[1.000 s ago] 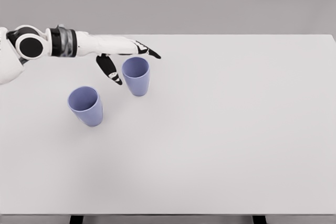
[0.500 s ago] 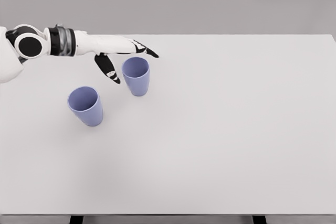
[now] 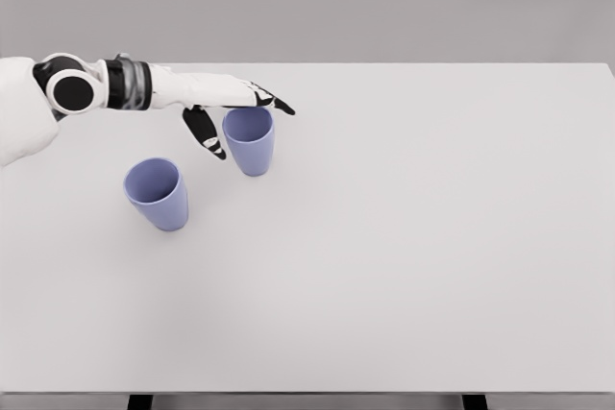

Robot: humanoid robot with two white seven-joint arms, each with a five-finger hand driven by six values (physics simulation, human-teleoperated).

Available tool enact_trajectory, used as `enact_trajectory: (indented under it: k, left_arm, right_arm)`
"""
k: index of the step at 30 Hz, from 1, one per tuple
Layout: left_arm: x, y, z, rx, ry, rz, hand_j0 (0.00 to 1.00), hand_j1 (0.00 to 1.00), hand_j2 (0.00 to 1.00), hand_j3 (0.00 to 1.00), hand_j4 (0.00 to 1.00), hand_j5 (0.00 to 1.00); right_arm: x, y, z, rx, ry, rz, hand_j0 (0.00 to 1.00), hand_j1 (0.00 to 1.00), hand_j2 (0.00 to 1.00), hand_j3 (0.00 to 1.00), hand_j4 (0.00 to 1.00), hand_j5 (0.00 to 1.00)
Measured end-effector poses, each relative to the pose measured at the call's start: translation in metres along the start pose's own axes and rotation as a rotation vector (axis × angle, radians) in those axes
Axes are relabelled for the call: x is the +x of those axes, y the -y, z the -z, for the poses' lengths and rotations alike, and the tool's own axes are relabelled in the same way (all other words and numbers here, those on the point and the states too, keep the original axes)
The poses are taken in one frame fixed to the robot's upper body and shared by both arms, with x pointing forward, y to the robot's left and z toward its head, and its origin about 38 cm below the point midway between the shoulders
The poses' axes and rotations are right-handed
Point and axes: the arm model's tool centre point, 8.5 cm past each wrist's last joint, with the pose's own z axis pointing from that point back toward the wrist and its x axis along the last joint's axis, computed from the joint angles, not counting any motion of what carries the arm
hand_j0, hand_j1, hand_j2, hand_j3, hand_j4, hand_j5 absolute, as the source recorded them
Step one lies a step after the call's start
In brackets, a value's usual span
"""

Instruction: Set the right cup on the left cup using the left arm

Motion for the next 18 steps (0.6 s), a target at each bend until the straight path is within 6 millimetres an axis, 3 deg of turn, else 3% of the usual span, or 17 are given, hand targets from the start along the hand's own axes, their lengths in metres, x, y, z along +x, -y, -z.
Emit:
enact_trajectory:
  k: [10,14,18]
  left_arm:
    - [-0.0001,0.0026,0.0029,-0.003,-0.002,-0.005,0.99,0.99,0.99,0.99,0.99,0.99]
    - [-0.0013,0.0034,0.0027,-0.003,-0.007,-0.01,0.74,0.74,0.74,0.74,0.74,0.74]
    - [-0.0017,0.0034,0.0025,-0.002,-0.008,-0.011,0.73,0.73,0.73,0.73,0.73,0.73]
  right_arm:
    - [0.0,0.0,0.0,0.0,0.0,0.0,1.0,1.0,1.0,1.0,1.0,1.0]
    - [0.0,0.0,0.0,0.0,0.0,0.0,1.0,1.0,1.0,1.0,1.0,1.0]
    - [0.0,0.0,0.0,0.0,0.0,0.0,1.0,1.0,1.0,1.0,1.0,1.0]
